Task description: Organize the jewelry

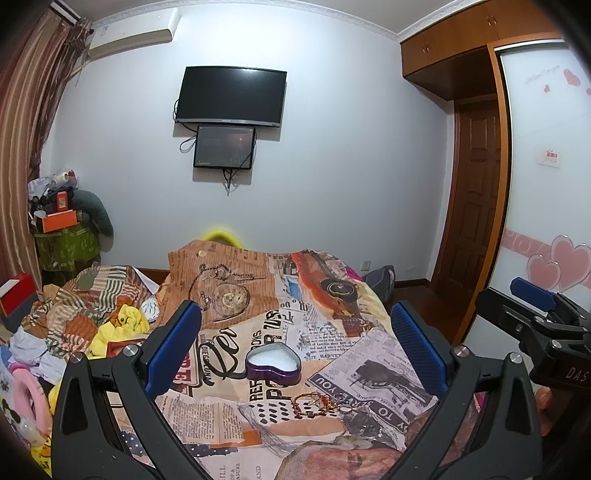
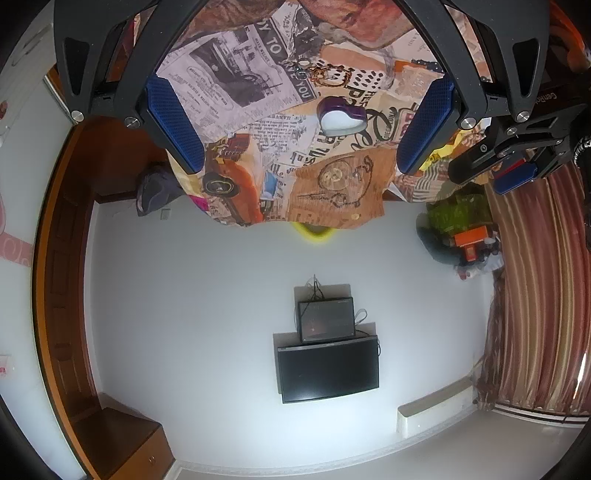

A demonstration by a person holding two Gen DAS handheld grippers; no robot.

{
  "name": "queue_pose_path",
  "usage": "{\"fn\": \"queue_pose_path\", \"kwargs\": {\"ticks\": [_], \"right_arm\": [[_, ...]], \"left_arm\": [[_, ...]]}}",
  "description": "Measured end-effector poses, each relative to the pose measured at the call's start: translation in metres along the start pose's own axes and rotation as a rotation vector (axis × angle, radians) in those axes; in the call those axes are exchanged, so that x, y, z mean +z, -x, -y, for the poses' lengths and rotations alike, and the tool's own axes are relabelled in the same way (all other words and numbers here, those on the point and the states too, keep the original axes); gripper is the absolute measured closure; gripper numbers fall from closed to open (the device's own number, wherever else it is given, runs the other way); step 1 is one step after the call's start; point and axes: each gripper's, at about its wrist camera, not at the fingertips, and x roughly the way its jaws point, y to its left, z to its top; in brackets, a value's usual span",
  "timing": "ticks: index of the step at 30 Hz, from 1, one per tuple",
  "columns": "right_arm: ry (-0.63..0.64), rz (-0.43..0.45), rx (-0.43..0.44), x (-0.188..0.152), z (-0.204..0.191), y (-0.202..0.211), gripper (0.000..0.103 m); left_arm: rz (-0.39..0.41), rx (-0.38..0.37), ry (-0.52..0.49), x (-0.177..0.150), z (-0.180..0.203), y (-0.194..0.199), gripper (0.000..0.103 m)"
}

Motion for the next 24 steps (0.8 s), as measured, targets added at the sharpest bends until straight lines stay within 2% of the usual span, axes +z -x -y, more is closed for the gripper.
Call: {"fn": "queue_pose_path", "kwargs": {"ticks": [8, 13, 22, 24], "right_arm": [[-0.018, -0.062, -0.010, -0.007, 0.009, -0.024, 0.000], [-0.024, -0.130, -0.042, -0.020, 0.020, -0.047, 0.000], [-0.028, -0.338, -0.079, -0.058, 0.044, -0.101, 0.000], [-0.029, -0.387, -0.077, -0.069, 0.049, -0.112, 0.000]], "left_arm": [[-0.064, 0.013, 0.012, -0.007, -0.008, -0.027, 0.000], [-0.149, 0.047, 0.025, -0.019, -0.018, -0.057, 0.000], [-0.340, 0.082, 0.008, -0.057, -0.031, -0.117, 0.000], [-0.383, 0.079, 0.002, -0.068, -0.032, -0.130, 0.004]]}}
